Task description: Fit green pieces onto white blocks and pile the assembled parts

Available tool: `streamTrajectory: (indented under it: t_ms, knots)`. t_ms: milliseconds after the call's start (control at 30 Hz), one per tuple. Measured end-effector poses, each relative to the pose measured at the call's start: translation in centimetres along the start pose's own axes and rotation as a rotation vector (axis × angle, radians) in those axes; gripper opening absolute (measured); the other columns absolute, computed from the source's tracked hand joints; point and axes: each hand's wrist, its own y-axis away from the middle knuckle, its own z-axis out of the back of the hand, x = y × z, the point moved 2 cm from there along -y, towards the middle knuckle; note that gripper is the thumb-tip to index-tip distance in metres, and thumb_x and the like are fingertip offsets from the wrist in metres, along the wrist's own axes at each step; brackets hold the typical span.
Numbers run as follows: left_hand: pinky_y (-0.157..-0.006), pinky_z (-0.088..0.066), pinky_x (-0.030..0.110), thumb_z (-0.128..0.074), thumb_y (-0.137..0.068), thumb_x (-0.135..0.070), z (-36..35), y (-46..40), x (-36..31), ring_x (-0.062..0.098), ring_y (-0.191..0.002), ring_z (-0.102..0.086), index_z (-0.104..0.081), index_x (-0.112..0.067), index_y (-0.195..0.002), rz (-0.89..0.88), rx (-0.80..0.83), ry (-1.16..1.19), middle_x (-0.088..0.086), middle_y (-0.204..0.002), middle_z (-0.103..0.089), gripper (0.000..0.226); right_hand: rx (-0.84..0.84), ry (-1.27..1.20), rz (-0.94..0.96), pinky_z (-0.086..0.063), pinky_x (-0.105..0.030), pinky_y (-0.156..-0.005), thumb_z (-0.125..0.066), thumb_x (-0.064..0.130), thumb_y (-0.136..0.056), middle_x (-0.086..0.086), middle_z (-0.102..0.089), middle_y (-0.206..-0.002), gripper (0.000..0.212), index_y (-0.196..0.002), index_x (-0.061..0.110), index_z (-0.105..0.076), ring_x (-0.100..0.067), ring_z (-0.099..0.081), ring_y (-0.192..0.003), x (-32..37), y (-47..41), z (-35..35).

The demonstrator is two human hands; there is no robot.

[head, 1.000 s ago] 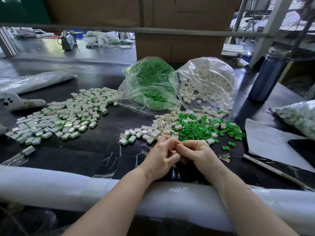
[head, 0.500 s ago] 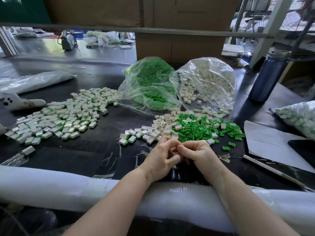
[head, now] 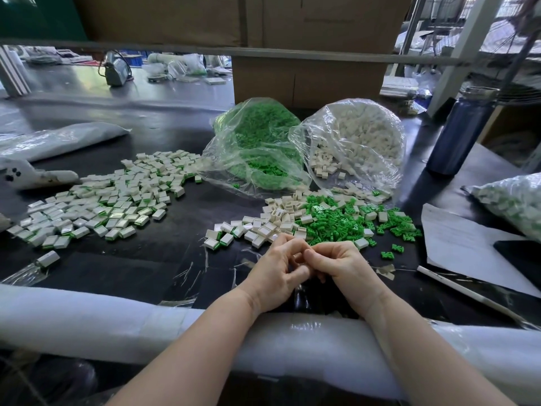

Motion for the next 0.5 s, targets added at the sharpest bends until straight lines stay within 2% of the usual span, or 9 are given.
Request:
streamTrajectory:
  t_ms: [367,433,500]
  knots:
    - [-0.081,-0.044,0.028,-0.057,-0.085,-0.002,0.03,-0.01,-0.04,0.018,-0.083,-0.047,-0.056,-0.015,-0.088,0.009,0.012,0.0,0.011,-0.105,-0.044,0.014,-0.008,-0.039,-0.008,-0.039,-0.01,-0.045,-0.056,0.001,-0.088,0.004,-0.061,-0.05,0.016,-0.08,-0.003,-0.069,-0.001,-0.051,-0.044,0.02,-0.01,-0.09]
    - [-0.08,-0.045,0.027,-0.056,-0.085,-0.001,0.01,-0.01,-0.01,0.017,-0.082,-0.047,-0.058,-0.011,-0.09,0.006,0.006,0.005,0.012,-0.105,-0.044,0.012,-0.014,-0.024,-0.01,-0.039,-0.011,-0.046,-0.057,0.005,-0.087,0.001,-0.06,-0.053,0.016,-0.078,-0.001,-0.07,-0.002,-0.05,-0.045,-0.01,-0.06,-0.11]
    - [-0.079,-0.045,0.025,-0.056,-0.086,0.0,0.03,-0.02,0.0,0.017,-0.081,-0.049,-0.059,-0.005,-0.091,0.001,-0.01,0.018,0.014,-0.105,-0.044,0.008,-0.006,-0.005,-0.008,-0.039,-0.013,-0.048,-0.06,0.016,-0.084,-0.004,-0.058,-0.058,0.018,-0.079,0.003,-0.072,-0.004,-0.049,-0.048,-0.04,-0.1,-0.17]
